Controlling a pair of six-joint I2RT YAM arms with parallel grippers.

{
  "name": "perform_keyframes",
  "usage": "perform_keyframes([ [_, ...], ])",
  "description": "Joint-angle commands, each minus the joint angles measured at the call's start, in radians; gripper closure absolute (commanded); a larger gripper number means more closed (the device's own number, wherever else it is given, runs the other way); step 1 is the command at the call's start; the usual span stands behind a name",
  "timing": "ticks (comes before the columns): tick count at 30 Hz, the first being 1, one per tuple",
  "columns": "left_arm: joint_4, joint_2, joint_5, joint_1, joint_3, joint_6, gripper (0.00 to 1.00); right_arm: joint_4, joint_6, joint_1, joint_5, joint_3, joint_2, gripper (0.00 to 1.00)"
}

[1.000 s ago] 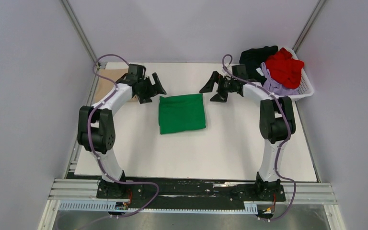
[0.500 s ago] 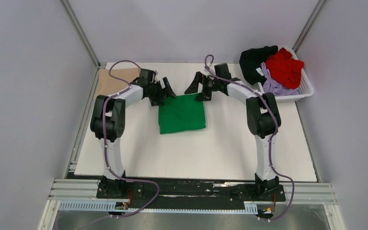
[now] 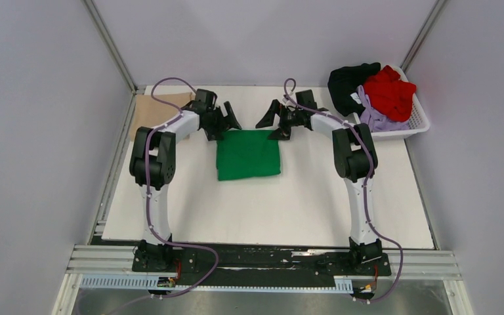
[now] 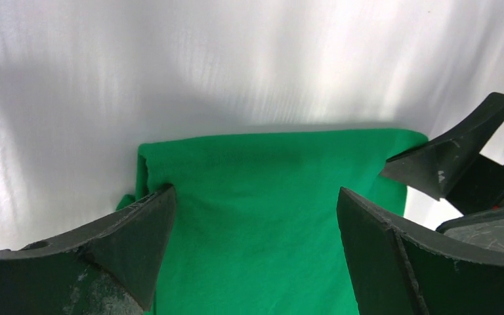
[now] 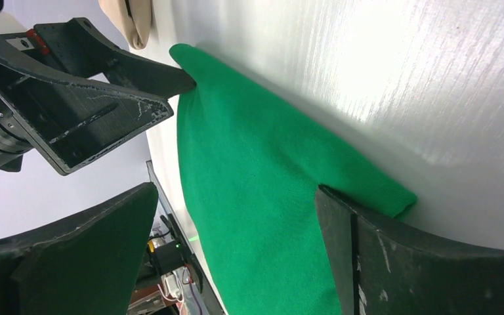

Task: Fold and stack the t-shirts
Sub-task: Fold the long partially folded tshirt into a neat square, then smooth out wrinkles on the folded tshirt

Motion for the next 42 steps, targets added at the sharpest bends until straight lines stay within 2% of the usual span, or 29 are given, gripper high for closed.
perform_keyframes([
  [1, -0.113, -0.101, -0.083, 0.005, -0.019, 0.065, 0.00, -0.075, -0.067, -0.004, 0.020, 0.018, -0.058, 0.00],
  [3, -0.116, -0.199, -0.094, -0.003, -0.035, 0.075, 0.00, -0.076, -0.083, -0.002, 0.012, -0.003, -0.138, 0.00],
  [6, -0.069, -0.325, -0.098, -0.024, -0.152, 0.069, 0.00, -0.076, -0.119, 0.013, -0.003, -0.086, -0.274, 0.00],
  [11, 0.014, -0.485, 0.005, -0.046, -0.328, 0.018, 0.00, 0.016, -0.092, 0.060, -0.016, -0.346, -0.466, 0.00],
  [15, 0.110, -0.491, 0.107, -0.087, -0.437, -0.016, 0.00, 0.157, -0.017, 0.090, -0.034, -0.546, -0.545, 0.00],
  [20, 0.188, -0.417, 0.172, -0.103, -0.540, -0.043, 0.00, 0.204, -0.010, 0.086, 0.013, -0.681, -0.497, 0.00],
  [27, 0.205, -0.333, 0.152, -0.103, -0.661, -0.030, 0.00, 0.209, -0.032, 0.052, 0.102, -0.824, -0.433, 0.00],
  [31, 0.178, -0.371, 0.121, -0.103, -0.679, -0.018, 0.00, 0.209, -0.044, 0.052, 0.124, -0.845, -0.468, 0.00],
  [39, 0.058, -0.604, 0.020, -0.103, -0.618, 0.041, 0.00, 0.178, -0.107, 0.052, 0.134, -0.821, -0.725, 0.00],
  [42, -0.006, -0.646, -0.154, -0.102, -0.567, 0.080, 0.00, 0.182, -0.135, 0.050, 0.237, -0.845, -0.827, 0.00],
])
